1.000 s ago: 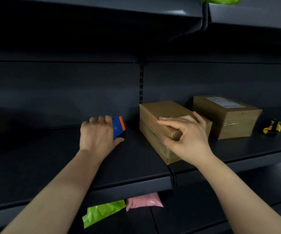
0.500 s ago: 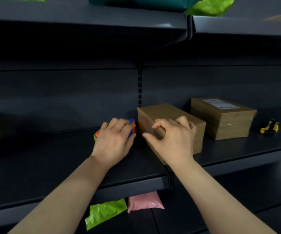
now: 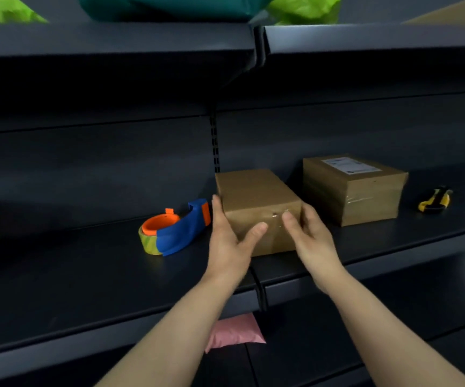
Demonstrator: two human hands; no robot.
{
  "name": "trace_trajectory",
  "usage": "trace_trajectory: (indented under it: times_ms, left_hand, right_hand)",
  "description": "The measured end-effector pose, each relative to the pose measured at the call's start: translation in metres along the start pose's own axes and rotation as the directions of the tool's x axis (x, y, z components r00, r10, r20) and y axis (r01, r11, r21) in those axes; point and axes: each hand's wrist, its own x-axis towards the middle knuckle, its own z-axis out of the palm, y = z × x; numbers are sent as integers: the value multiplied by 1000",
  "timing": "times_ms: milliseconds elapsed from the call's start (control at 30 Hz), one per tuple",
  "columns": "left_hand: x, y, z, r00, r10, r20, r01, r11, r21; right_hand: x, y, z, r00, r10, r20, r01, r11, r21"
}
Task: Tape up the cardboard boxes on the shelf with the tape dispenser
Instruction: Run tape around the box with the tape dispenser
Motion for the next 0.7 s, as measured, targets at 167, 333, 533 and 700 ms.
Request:
trace_trajectory:
  times_ms: [167, 333, 533, 700]
  left_hand:
    - [4, 1, -7, 995, 59, -79, -45, 985, 168]
    - [9, -3, -21, 1000, 21, -6, -20, 998, 58]
    - [13, -1, -6, 949, -63, -310, 65, 998, -6]
    - [13, -1, -10, 938, -52, -343, 65, 997, 27]
  right_hand:
    - [3, 6, 2, 997, -52, -52, 48, 997, -63]
    - [2, 12, -5, 997, -79, 24, 79, 997, 9]
    - [-8, 14, 0, 986, -158, 48, 163, 978, -127]
    - [-4, 13, 0, 985, -168, 39, 172, 979, -110]
